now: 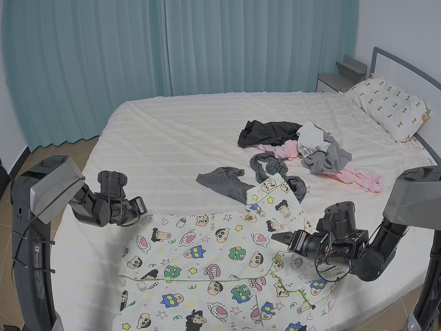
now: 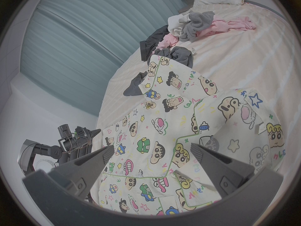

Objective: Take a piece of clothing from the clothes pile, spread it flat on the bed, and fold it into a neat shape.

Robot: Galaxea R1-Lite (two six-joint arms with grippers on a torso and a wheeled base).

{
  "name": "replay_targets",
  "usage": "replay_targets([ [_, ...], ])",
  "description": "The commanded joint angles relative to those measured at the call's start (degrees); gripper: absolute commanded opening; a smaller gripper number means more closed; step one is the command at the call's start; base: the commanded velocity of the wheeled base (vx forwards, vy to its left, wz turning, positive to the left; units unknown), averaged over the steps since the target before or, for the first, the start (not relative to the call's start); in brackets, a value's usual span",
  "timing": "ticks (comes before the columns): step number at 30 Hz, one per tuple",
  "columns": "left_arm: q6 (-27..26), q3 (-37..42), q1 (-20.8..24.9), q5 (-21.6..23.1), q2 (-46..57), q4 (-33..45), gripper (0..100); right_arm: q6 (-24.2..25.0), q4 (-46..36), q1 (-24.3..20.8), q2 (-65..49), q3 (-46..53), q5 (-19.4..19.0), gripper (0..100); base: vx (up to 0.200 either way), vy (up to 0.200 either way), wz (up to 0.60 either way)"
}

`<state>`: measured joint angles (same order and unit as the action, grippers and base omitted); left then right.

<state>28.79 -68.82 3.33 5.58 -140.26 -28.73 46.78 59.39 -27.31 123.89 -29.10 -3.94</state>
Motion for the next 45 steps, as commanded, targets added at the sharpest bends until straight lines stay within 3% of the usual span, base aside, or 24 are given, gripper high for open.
replay_targets([
  [1, 0.6, -0.1, 0.2, 2.2, 0.0, 1.6, 100, 0.0, 0.0, 0.0, 0.2, 0.0, 0.0, 100, 0.0, 0.0, 0.0],
  [14, 0.9, -11.2, 0.5, 3.0, -3.9, 17.6, 100, -0.1, 0.0, -0.1, 0.3, 0.1, 0.1, 100, 0.0, 0.0, 0.0],
  [15, 1.3, -11.7, 0.5, 3.0, -4.1, 18.4, 0, -0.1, 0.0, -0.1, 0.4, 0.1, 0.1, 100, 0.0, 0.0, 0.0],
  [19, 4.4, -12.9, 0.5, 2.9, -4.1, 19.3, 0, -0.1, 0.0, -0.1, 0.4, 0.1, 0.2, 100, 0.0, 0.0, 0.0],
  [27, 4.9, -12.5, 0.2, 1.8, -3.5, 19.3, 0, -0.1, 0.0, -0.1, 0.3, 0.2, 0.2, 100, 0.0, 0.0, 0.0],
  [39, 4.1, -12.8, 0.5, -6.6, 1.6, 17.9, 0, -0.1, 0.0, -0.1, 0.2, 0.2, 0.2, 100, 0.0, 0.0, 0.0],
  [44, 1.2, -12.7, 0.5, -10.0, 1.5, 16.1, 0, -0.1, 0.0, -0.1, 0.2, 0.2, 0.2, 100, 0.0, 0.0, 0.0],
  [45, -0.4, -12.6, 0.5, -12.6, 1.2, 14.4, 0, -0.1, 0.0, -0.1, 0.2, 0.2, 0.2, 100, 0.0, 0.0, 0.0],
])
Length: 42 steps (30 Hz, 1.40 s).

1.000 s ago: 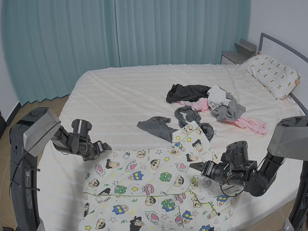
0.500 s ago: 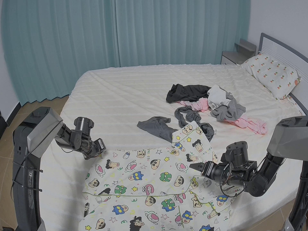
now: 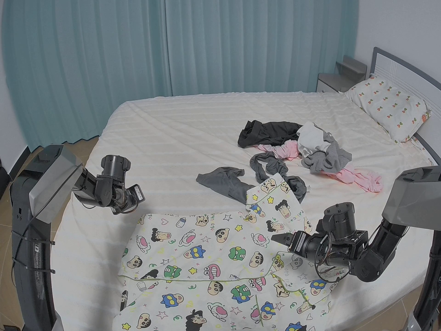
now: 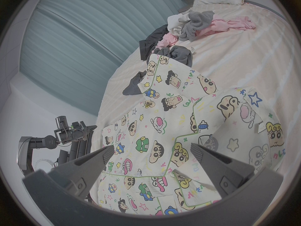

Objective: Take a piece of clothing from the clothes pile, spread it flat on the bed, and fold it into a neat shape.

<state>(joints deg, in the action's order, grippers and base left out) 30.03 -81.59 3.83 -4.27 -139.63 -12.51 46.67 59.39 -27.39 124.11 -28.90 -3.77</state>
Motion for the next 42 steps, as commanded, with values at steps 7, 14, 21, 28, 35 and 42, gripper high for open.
replay_targets([
  [7, -0.9, 3.4, 0.0, -0.3, 0.4, -2.5, 0, -0.1, 0.0, 0.1, -0.1, 0.0, 0.3, 100, 0.0, 0.0, 0.0],
  [14, 9.0, 16.1, -1.0, 15.0, 13.2, -2.8, 0, -1.9, -0.2, 0.5, -1.7, 1.3, 0.3, 100, 0.0, 0.0, 0.0],
  [21, 12.3, 40.7, -0.5, 20.6, 27.2, -16.1, 0, -11.0, -1.3, -0.2, -5.9, 4.1, 0.6, 100, -0.057, 0.0, 0.0],
  [28, 12.5, 57.4, 0.8, 20.7, 33.6, -26.8, 0, -11.2, -3.6, -1.1, -11.2, 10.2, 0.3, 100, -0.2, 0.0, 0.0],
  [35, 12.2, 62.7, 1.1, 20.6, 32.1, -29.3, 0, -11.6, -0.2, -2.4, -7.6, 15.5, -0.9, 100, -0.2, 0.0, 0.0],
  [42, 11.5, 63.7, 1.6, 20.5, 28.2, -29.4, 0, -13.8, 8.2, -2.3, -2.8, 19.8, -1.1, 100, -0.2, 0.0, 0.0],
])
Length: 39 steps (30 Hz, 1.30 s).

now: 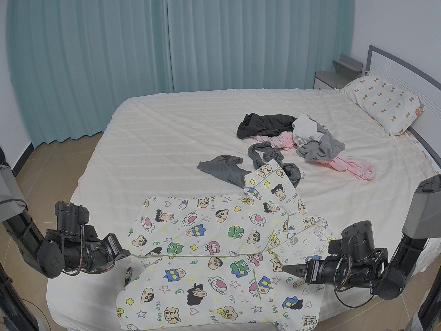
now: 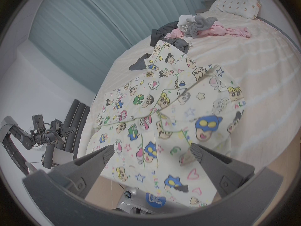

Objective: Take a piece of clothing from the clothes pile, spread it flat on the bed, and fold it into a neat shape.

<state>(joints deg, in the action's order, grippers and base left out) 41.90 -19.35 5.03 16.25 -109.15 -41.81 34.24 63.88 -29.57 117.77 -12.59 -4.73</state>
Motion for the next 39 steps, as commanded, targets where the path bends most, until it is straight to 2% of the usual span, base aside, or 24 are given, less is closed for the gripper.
replay_targets([
  [1, -0.7, 1.7, 0.5, 0.1, -2.7, -0.1, 0, -1.7, 4.9, -0.2, 3.9, 4.2, -0.2, 100, -0.2, 0.0, 0.0],
  [4, -4.4, 2.9, 0.6, -0.4, -4.2, -0.1, 0, -2.3, 8.2, -0.3, 5.1, 5.7, -0.3, 100, -0.2, 0.0, 0.0],
  [9, -9.8, 4.2, 0.4, -0.9, -7.0, -0.1, 0, -2.3, 10.7, -0.2, 7.1, 6.0, -0.2, 100, 0.0, 0.0, 0.0],
  [15, -10.8, 5.1, 0.0, -1.0, -8.6, -2.9, 0, -2.4, 10.9, 0.0, 7.4, 6.1, -0.2, 100, 0.0, 0.0, 0.0],
  [23, -11.8, 9.2, 0.7, -5.4, -13.6, -12.2, 0, -2.4, 10.9, 0.0, 7.6, 6.3, -0.2, 100, 0.0, 0.0, 0.0],
  [24, -14.3, 10.4, 0.8, -6.1, -15.1, -14.9, 100, -2.4, 10.9, 0.0, 8.1, 6.4, -0.1, 100, 0.0, 0.0, 0.0],
  [30, -21.5, 15.3, 0.9, -10.6, -20.1, -22.1, 100, -2.4, 11.0, 0.0, 9.0, 6.4, -0.1, 100, 0.0, 0.0, 0.0],
  [34, -24.7, 17.6, 0.8, -10.6, -22.5, -26.3, 100, -2.5, 11.0, 0.0, 9.1, 6.4, -0.1, 100, 0.0, 0.0, 0.0],
  [36, -28.5, 19.3, 0.9, -10.8, -26.9, -33.9, 100, -2.4, 11.0, 0.0, 9.1, 6.2, -0.1, 100, 0.0, 0.0, 0.0],
  [39, -29.5, 19.3, 1.3, -10.7, -29.4, -37.3, 100, -2.5, 11.0, 0.0, 9.1, 6.1, -0.1, 100, 0.0, 0.0, 0.0],
])
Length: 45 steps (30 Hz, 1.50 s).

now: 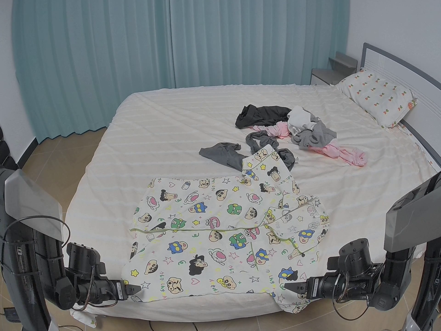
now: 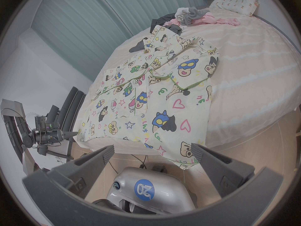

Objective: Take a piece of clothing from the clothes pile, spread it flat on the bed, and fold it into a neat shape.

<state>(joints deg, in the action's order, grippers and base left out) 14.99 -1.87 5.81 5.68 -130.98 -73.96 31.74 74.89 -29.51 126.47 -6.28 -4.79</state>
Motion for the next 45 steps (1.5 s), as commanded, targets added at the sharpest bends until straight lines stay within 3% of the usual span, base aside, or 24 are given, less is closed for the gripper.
replay_targets([
  [1, -2.7, 1.8, 1.0, -0.1, -7.8, -5.7, 100, 0.1, 0.0, 0.0, 0.4, -0.3, 0.0, 100, 0.0, 0.0, 0.0],
  [7, -2.5, 1.4, 4.1, 0.1, -7.9, -5.8, 100, 0.1, 0.0, 0.0, 0.4, -0.5, 0.0, 100, 0.0, 0.0, 0.0],
  [23, -2.6, -0.4, 5.8, 0.2, -8.9, -6.0, 100, 0.0, 2.1, 0.0, 1.9, -0.5, 0.0, 100, 0.0, 0.0, 0.0],
  [24, -2.5, -0.5, 5.8, 0.2, -8.8, -6.0, 0, 0.0, 3.7, 0.0, 2.9, -0.2, 0.0, 100, 0.0, 0.0, 0.0],
  [35, -0.1, 0.2, 5.8, 0.5, -8.8, -7.3, 0, -2.4, 13.9, 0.7, 9.7, 3.1, 0.0, 100, 0.0, 0.0, 0.0],
  [45, 3.9, 1.8, 5.9, 1.3, -8.9, -10.3, 0, -5.0, 14.6, 3.1, 13.2, 3.1, -0.7, 100, 0.0, 0.0, 0.0],
])
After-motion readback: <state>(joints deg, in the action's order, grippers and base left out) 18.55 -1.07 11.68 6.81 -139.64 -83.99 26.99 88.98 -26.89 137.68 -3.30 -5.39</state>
